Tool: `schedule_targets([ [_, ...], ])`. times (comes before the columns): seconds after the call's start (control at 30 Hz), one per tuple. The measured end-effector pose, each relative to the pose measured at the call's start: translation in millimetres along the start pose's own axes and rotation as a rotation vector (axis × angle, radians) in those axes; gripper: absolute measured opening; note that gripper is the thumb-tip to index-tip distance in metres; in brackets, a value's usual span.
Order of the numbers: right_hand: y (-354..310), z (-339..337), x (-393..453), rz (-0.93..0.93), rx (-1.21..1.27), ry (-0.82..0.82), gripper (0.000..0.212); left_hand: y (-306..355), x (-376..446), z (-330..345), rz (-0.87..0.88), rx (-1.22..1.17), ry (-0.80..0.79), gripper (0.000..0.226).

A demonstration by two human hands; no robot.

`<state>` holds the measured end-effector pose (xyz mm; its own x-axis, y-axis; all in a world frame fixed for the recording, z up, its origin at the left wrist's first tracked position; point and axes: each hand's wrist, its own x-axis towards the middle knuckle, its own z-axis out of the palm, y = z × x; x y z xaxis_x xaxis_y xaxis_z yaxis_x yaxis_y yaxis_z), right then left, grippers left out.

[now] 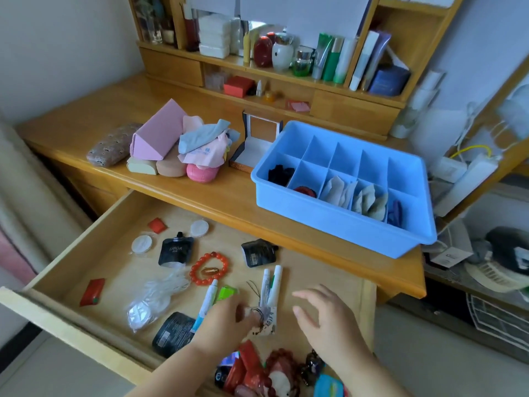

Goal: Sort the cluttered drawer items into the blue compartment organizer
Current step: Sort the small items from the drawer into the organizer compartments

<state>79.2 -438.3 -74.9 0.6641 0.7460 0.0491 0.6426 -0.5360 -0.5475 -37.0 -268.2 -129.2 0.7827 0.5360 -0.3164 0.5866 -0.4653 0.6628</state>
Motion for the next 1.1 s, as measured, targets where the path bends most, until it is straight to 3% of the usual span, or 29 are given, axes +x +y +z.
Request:
schedule_targets([
  [0.17,-13.8,-79.2,33.6,-0.182,-0.044,0.508,0.019,3.5,7.7,-18.4,0.03,0.1,-0.045,0.018],
  [0.27,-5.3,-106.6,49.3,-0.176,-0.146,0.63,0.02,28.7,14.5,-46.6,0.137,0.092,0.121,0.008],
  [0.4,6.8,-104.7,55.2,-0.019,-0.384,0.525,0.041,86.7,32.8,-91.7,0.397,-0.107,0.424,0.014],
  [0.53,8.7,-92.7,55.9,0.012,-0.415,0.531,0.046,132.8,59.6,-119.7,0.61,0.006,0.542,0.027],
  [0.63,11.5,-88.0,55.7,-0.032,-0.396,0.569,0.048,144.7,87.1,-128.0,0.533,0.156,0.558,0.031],
  [0.7,14.0,-88.4,54.6,-0.06,-0.408,0.568,0.05,145.5,102.7,-130.1,0.446,0.194,0.48,0.027],
  [0.8,19.9,-92.2,53.9,-0.064,-0.457,0.535,0.053,143.4,113.1,-125.8,0.417,0.12,0.332,0.029],
  [0.97,15.7,-94.9,50.9,-0.045,-0.459,0.47,0.058,130.9,104.8,-123.1,0.447,0.048,0.261,0.048],
  [1.1,9.6,-86.2,41.1,-0.156,-0.351,0.514,0.052,94.4,80.2,-116.1,0.478,0.032,0.502,0.041],
])
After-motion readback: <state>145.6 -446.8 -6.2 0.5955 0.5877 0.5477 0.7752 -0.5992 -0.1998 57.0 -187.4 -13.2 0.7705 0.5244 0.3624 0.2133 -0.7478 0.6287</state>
